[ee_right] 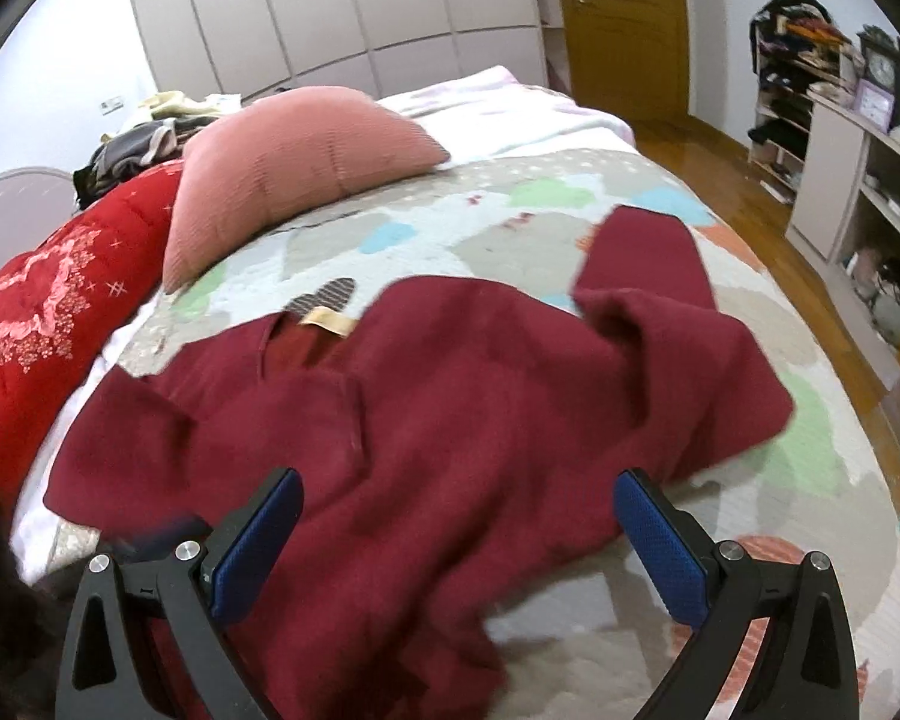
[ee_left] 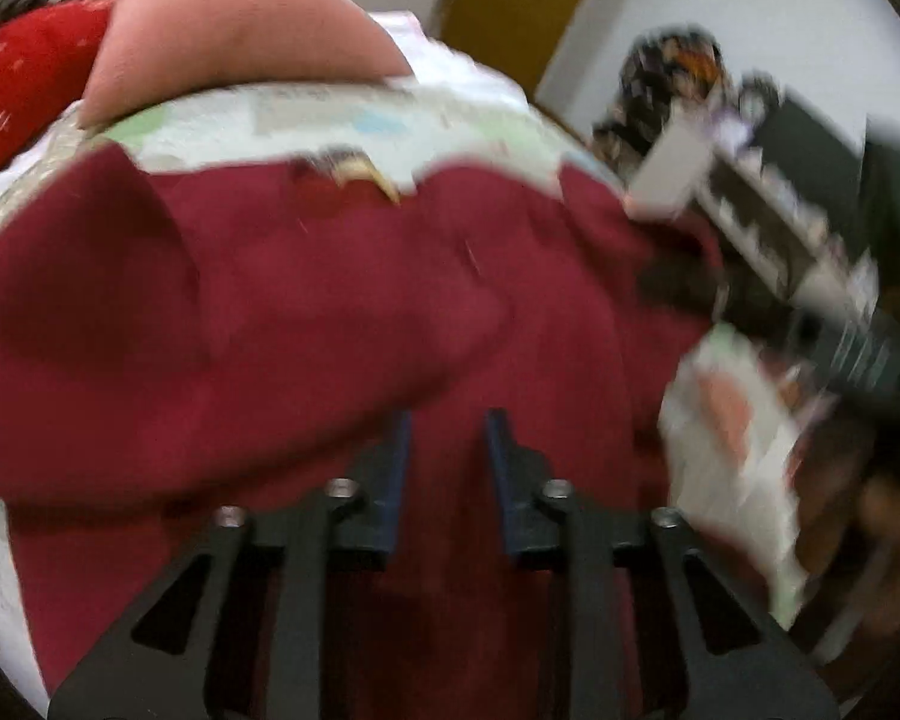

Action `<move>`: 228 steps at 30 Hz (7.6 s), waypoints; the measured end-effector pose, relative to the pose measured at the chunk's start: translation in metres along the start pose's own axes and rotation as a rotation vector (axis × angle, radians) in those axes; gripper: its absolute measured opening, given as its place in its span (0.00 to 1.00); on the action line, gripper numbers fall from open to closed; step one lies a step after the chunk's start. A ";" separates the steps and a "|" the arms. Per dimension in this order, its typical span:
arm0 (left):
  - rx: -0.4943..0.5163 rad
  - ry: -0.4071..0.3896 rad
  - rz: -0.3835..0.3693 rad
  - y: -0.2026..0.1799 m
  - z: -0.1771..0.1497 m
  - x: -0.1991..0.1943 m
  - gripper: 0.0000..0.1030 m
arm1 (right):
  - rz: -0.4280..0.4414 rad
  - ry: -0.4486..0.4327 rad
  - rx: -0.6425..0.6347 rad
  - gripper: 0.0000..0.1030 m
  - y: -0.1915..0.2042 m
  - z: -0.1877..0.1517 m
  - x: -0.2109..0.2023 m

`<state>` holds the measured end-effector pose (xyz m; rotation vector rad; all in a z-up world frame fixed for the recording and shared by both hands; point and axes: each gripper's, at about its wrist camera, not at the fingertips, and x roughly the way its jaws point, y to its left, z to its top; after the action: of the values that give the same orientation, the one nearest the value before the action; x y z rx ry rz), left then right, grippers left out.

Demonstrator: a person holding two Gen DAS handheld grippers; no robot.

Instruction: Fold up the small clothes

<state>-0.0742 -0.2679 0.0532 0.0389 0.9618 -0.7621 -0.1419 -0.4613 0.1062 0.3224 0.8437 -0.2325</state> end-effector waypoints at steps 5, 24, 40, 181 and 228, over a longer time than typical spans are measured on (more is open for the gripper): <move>0.050 -0.026 -0.022 -0.010 -0.012 -0.047 0.46 | -0.006 -0.008 -0.023 1.00 -0.008 -0.007 -0.007; -0.216 -0.183 0.355 0.126 -0.023 -0.114 0.62 | 0.137 0.079 -0.212 0.05 0.054 0.029 0.081; -0.267 -0.093 0.392 0.141 -0.041 -0.076 0.62 | -0.023 -0.012 -0.234 0.22 0.017 0.050 0.035; -0.485 -0.222 0.246 0.170 0.014 -0.088 0.81 | 0.402 0.070 -0.328 0.46 0.052 0.023 0.011; -0.336 -0.219 0.279 0.130 0.029 -0.058 0.09 | 0.243 0.106 -0.184 0.61 -0.045 -0.003 0.002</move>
<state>0.0055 -0.1481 0.0755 -0.1965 0.8425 -0.3335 -0.1574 -0.5016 0.0946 0.2631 0.9146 0.0890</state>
